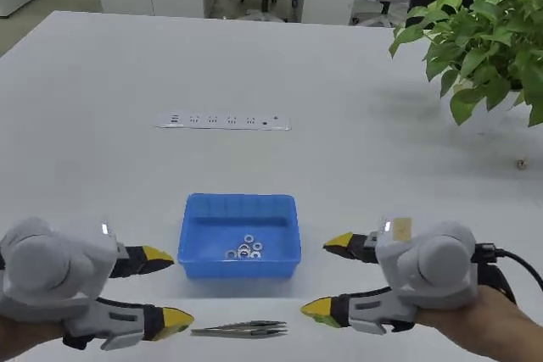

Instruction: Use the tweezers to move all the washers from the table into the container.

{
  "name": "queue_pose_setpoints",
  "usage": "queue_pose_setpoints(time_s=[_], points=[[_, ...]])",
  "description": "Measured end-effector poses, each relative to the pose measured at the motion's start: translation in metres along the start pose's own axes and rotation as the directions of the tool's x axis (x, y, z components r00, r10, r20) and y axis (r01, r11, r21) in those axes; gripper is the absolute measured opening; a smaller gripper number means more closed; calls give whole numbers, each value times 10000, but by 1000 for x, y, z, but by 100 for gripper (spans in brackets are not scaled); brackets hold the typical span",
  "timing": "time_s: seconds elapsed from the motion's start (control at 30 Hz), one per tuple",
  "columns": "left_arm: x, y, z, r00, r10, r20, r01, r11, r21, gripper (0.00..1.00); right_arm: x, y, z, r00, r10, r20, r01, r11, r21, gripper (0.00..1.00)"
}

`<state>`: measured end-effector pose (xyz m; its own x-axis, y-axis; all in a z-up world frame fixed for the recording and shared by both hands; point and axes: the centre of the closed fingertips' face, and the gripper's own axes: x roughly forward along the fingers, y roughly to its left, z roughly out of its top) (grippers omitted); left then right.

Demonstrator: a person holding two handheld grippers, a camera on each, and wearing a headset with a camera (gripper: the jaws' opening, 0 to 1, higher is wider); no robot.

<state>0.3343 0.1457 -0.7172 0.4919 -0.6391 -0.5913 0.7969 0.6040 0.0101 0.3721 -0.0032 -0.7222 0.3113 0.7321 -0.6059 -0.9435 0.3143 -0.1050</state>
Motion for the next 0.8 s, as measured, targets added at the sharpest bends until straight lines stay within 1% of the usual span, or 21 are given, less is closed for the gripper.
queue_pose_setpoints(time_s=[0.03,0.1,0.17,0.23,0.27,0.3,0.37,0.43,0.5,0.63,0.7,0.73,0.8], points=[[-3,3,3,9993,336,150,-334,9994,-134,59,-3,-2,0,9999,-157,43,156,9998,123,59],[-8,4,9,9968,680,411,-667,9973,-313,61,-8,-3,0,9992,-387,117,385,9990,232,63],[-13,4,12,9937,975,550,-949,9943,-483,65,-13,-2,1,9984,-524,219,517,9982,305,66],[-15,3,14,9922,1096,601,-1062,9927,-568,70,-15,-1,2,9978,-592,283,579,9974,434,69],[-17,3,14,9915,1172,560,-1139,9917,-596,73,-16,-1,1,9976,-630,274,616,9969,491,72],[-19,4,15,9891,1364,559,-1330,9893,-597,75,-18,0,2,9973,-681,276,665,9964,532,74],[-23,4,18,9861,1531,648,-1485,9864,-703,80,-21,-1,3,9957,-862,332,843,9949,556,78],[-25,2,21,9840,1646,682,-1587,9836,-853,87,-25,0,4,9947,-956,369,931,9935,657,83],[-27,2,23,9802,1832,746,-1764,9803,-893,92,-28,1,4,9936,-1058,406,1024,9916,796,86],[-29,-3,25,9775,1901,912,-1805,9781,-1036,96,-32,3,6,9904,-1198,696,1116,9874,1119,94],[-30,-5,25,9760,1931,1005,-1830,9778,-1020,99,-32,6,4,9903,-1222,668,1138,9866,1172,97],[-30,-5,25,9758,1934,1018,-1830,9777,-1033,99,-32,6,3,9903,-1229,646,1147,9863,1183,100],[-30,-6,26,9770,1861,1037,-1742,9781,-1139,99,-33,10,1,9910,-1212,573,1138,9863,1192,100]])
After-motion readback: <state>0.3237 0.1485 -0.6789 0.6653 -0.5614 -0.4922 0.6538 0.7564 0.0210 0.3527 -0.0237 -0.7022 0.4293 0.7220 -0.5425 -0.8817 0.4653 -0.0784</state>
